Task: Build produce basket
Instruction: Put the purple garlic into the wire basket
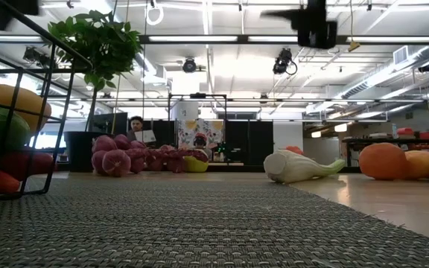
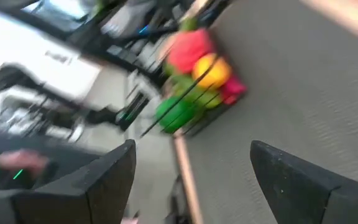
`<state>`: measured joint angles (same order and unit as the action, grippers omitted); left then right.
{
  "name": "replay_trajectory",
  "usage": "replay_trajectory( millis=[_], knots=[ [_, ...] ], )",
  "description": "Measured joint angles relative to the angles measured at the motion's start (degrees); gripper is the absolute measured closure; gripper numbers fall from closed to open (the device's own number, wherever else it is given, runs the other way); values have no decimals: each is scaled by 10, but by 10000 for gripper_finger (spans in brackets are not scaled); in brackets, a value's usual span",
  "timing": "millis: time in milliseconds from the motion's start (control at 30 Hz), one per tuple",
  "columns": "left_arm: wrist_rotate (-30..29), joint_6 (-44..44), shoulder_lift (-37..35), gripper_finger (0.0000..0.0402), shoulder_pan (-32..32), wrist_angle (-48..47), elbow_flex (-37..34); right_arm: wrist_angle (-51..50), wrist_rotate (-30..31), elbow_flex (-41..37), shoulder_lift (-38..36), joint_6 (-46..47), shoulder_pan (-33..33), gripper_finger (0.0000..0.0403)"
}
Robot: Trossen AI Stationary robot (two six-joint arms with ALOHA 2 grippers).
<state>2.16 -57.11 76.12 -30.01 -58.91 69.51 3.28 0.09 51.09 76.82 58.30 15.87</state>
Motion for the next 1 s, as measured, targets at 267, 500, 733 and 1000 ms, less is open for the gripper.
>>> replay_trajectory(
  millis=[267,500,733,1000],
  knots=[
    [-141,182,0,8,208,-27,0,2,4,0,0,34,-73,85],
    [-174,352,10,8,422,84,0,16,3,0,0,52,-102,85],
    [-112,368,73,8,580,142,0,9,2,0,0,76,-106,85],
    [-77,414,161,8,621,190,-1,4,-25,0,0,112,-111,85]
  ],
)
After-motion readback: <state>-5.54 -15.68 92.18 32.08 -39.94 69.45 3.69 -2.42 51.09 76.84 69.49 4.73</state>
